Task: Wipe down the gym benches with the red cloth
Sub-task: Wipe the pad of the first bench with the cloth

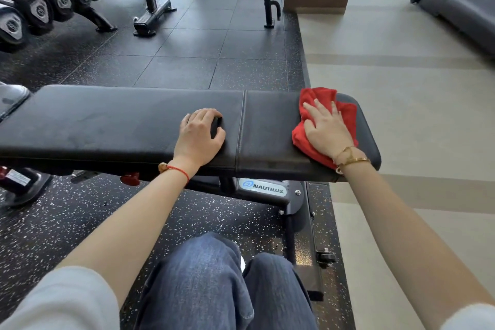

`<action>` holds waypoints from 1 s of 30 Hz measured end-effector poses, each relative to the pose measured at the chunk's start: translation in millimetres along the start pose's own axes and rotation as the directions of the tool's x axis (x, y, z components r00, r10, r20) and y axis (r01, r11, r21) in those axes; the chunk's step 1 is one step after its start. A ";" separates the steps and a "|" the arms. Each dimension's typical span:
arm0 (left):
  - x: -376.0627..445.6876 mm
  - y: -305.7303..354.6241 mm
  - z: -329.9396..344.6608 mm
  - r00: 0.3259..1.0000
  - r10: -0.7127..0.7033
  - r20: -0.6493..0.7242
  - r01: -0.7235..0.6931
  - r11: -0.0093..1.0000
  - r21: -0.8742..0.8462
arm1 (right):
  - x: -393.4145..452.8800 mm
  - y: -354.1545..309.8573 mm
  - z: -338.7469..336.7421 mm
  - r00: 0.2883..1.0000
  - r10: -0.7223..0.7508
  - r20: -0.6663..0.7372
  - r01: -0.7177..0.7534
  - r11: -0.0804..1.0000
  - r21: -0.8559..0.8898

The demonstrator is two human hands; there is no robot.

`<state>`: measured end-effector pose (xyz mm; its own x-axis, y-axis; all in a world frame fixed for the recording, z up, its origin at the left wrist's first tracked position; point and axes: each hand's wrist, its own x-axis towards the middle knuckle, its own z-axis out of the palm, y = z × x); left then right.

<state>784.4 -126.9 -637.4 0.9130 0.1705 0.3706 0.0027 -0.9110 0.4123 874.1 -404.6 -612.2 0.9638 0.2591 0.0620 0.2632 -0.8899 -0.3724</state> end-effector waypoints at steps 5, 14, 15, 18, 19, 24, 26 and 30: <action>-0.7 -2.1 1.6 1.000 0.003 0.013 -0.003 1.000 -0.008 | -46.3 25.1 3.9 0.993 -0.108 -0.055 0.110 0.994 0.027; -2.2 2.6 1.6 1.000 -0.011 -0.004 0.011 1.000 0.009 | 33.7 22.3 -14.9 0.997 0.060 0.038 -0.061 0.998 0.006; -1.7 2.8 1.7 1.000 -0.012 -0.009 0.012 1.000 0.012 | 36.6 14.3 -12.5 0.998 0.038 0.039 -0.038 0.999 -0.018; -1.2 3.2 2.1 1.000 -0.013 -0.018 0.014 1.000 0.023 | 27.6 -15.7 0.2 0.993 -0.094 0.069 0.097 0.994 -0.041; -1.1 3.3 2.3 1.000 -0.014 -0.018 0.014 1.000 0.024 | 19.7 -25.8 6.3 0.986 -0.148 0.082 0.150 0.988 -0.027; -0.8 2.7 2.0 1.000 -0.008 -0.007 0.008 1.000 0.019 | -30.0 -45.0 21.3 0.948 -0.315 0.035 0.313 0.948 0.050; -0.9 0.9 1.4 1.000 -0.002 -0.003 0.002 1.000 0.018 | -42.4 -28.0 16.1 0.955 -0.297 -0.018 0.297 0.953 0.057; -1.2 0.0 1.7 1.000 -0.002 0.001 0.002 1.000 0.020 | -44.8 18.1 0.5 0.985 -0.145 -0.092 0.150 0.987 0.054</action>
<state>784.0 -127.8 -639.2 0.9132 0.1724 0.3693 0.0131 -0.9181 0.3962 835.6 -432.1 -622.1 0.9153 0.3496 0.2001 0.4022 -0.8195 -0.4081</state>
